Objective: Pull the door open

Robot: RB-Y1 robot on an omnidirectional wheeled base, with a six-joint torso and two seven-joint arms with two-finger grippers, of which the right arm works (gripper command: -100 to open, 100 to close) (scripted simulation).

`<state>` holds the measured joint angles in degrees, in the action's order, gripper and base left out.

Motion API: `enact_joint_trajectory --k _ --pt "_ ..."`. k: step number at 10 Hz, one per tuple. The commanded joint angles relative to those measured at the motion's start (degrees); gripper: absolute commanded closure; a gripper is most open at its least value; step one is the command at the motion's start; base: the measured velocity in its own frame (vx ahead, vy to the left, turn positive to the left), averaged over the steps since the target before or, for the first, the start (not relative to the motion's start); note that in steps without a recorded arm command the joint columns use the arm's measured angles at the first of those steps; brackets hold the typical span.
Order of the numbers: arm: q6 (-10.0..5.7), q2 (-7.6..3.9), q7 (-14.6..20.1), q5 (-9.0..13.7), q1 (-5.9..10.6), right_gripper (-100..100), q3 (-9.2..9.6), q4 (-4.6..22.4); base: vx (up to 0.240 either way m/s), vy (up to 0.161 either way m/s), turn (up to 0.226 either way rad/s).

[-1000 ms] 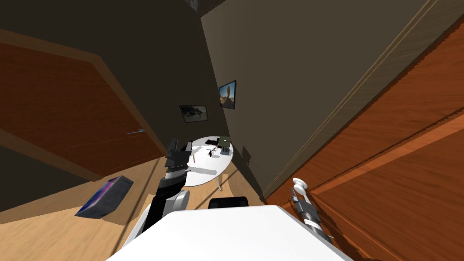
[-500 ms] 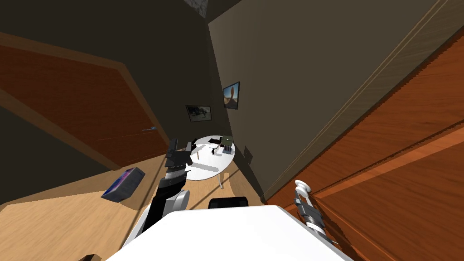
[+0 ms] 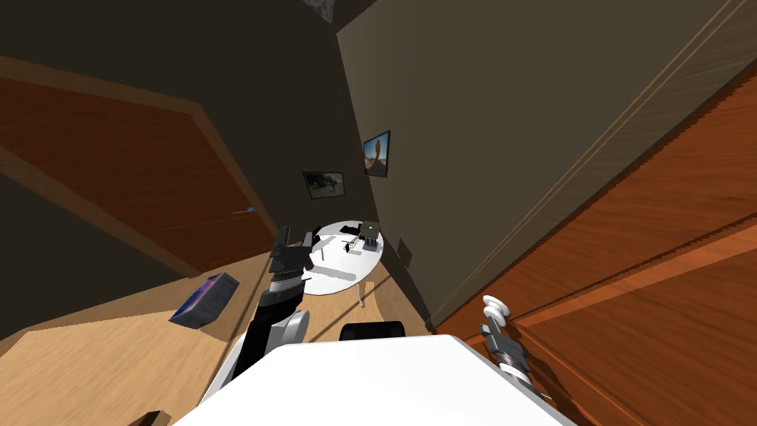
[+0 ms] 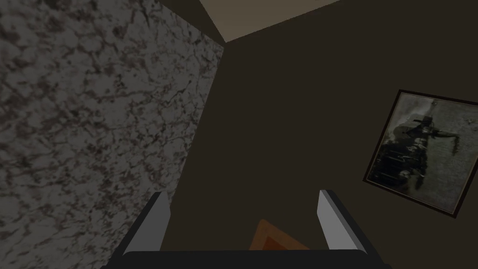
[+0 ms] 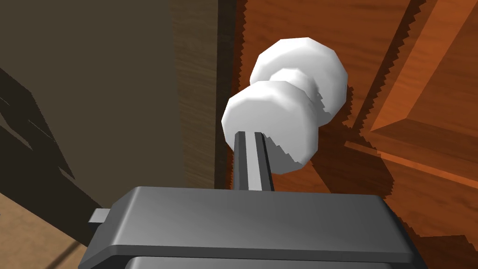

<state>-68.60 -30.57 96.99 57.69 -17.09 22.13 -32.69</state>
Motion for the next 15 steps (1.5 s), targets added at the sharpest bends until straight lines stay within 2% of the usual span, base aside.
enact_joint_trajectory --k 1,2,3,6,7,8,10,11,13,14,15 --pt "0.21 -0.20 0.01 0.09 0.13 100 -0.14 0.06 0.000 0.000 0.000" --pt "0.21 -0.20 0.01 0.09 0.13 100 -0.14 0.06 0.000 0.000 0.000" --pt "0.25 0.01 -0.02 1.12 -0.32 -100 -0.98 0.26 0.041 0.104 -0.086" --pt "0.63 0.10 -0.07 3.64 -1.09 -100 -3.17 0.81 0.077 0.191 -0.138" --pt "0.63 0.10 -0.07 3.64 -1.09 -100 -3.17 0.81 0.098 0.147 -0.062" --pt "0.90 0.16 -0.11 5.40 -1.63 -100 -4.70 1.19 0.080 0.191 -0.154" --pt "1.16 0.22 -0.14 7.07 -2.14 -100 -6.16 1.55 0.080 0.171 -0.140" --pt "1.16 0.22 -0.14 7.07 -2.14 -100 -6.16 1.55 0.054 0.114 -0.060" --pt "1.49 0.30 -0.19 9.22 -2.80 -100 -8.03 2.02 0.058 0.172 -0.136" --pt "1.29 0.58 -0.49 8.62 -2.41 -100 -7.50 2.00 0.014 0.103 -0.039" --pt "1.82 0.49 -0.69 8.75 -1.94 -100 -7.92 2.26 0.063 -0.077 0.015"
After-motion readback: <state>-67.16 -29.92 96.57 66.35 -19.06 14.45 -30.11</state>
